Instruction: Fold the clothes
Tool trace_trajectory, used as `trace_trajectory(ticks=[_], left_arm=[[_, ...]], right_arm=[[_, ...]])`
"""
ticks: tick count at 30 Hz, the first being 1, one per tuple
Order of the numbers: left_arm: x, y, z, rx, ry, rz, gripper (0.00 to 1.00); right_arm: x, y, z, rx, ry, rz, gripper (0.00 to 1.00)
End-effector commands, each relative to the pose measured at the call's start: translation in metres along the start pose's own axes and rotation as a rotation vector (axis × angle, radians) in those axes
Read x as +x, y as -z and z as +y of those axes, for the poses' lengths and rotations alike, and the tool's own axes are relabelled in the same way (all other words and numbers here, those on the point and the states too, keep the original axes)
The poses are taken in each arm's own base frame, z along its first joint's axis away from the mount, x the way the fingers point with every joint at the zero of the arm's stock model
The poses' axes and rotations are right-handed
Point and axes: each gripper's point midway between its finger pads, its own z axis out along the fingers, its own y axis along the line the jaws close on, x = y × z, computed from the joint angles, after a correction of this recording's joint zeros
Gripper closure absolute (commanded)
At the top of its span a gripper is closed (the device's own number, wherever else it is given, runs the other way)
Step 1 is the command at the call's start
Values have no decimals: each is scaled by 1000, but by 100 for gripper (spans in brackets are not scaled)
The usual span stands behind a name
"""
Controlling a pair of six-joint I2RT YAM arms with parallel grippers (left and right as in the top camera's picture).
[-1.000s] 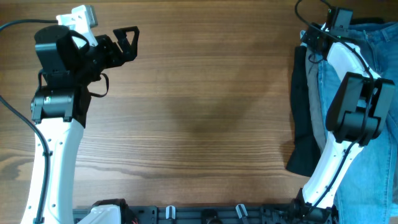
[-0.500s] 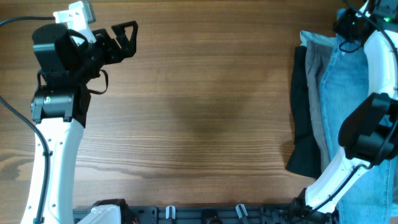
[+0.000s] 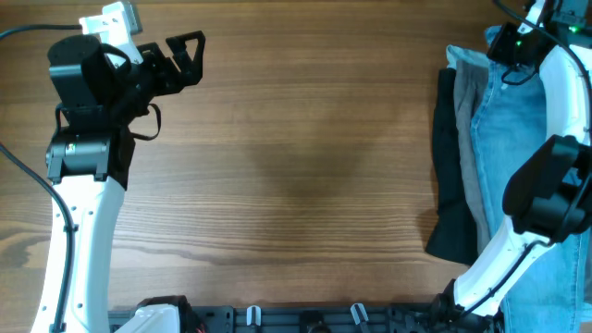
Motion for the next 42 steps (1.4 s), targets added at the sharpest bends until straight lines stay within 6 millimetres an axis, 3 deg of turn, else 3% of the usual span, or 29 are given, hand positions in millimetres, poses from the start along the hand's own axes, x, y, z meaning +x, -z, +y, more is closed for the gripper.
trace_trajectory(ticks=[1, 3, 4, 6, 7, 9, 11, 15, 17, 21, 23, 25, 27, 30, 32, 35, 37, 39, 42], left_arm=[[-8, 4, -9, 24, -6, -16, 0], [-8, 4, -9, 24, -6, -16, 0], [-8, 4, -9, 25, -6, -16, 0], [-7, 4, -10, 27, 1, -15, 0], [-7, 4, -10, 32, 7, -13, 0], [-7, 4, -12, 39, 23, -10, 0], [-7, 4, -12, 40, 23, -10, 0], [-7, 4, -12, 40, 23, -10, 0], [-7, 4, -12, 40, 23, -10, 0], [-7, 4, -12, 39, 24, -10, 0], [-6, 4, -12, 43, 23, -8, 0], [-6, 4, -13, 46, 23, -7, 0], [-6, 4, -13, 46, 23, -7, 0], [-13, 6, -16, 57, 9, -35, 0], [-31, 16, -23, 75, -19, -100, 0], [-71, 53, -37, 94, -78, -255, 1], [-85, 79, -38, 85, -58, -322, 1], [-76, 87, -28, 41, -18, -290, 0], [-16, 79, 25, -199, 134, -74, 0]], right_arm=[[33, -48, -4, -5, -6, 110, 96], [42, -69, -8, -3, -9, 129, 96], [43, -76, -9, -3, -9, 129, 88], [39, -78, -8, -6, -6, 111, 39], [35, -79, -6, -17, -2, 94, 26], [32, -84, -3, -24, 61, 77, 24], [37, -88, 0, -28, 106, 89, 25], [52, -102, -3, -17, 139, 133, 37], [57, -108, -7, 0, 136, 148, 56], [55, -108, -14, 35, 137, 142, 75], [52, -106, -15, 32, 132, 137, 77], [44, -99, -13, 27, 133, 117, 96], [32, -85, -11, 26, 135, 82, 96], [-6, -32, -2, 17, 123, -35, 96], [-27, 7, 5, 6, 70, -113, 96], [-61, 84, 25, -50, 34, -272, 96], [-80, 134, 40, -100, 36, -386, 96], [-89, 167, 46, -121, 10, -452, 96], [-80, 187, 66, -236, 8, -435, 96]])
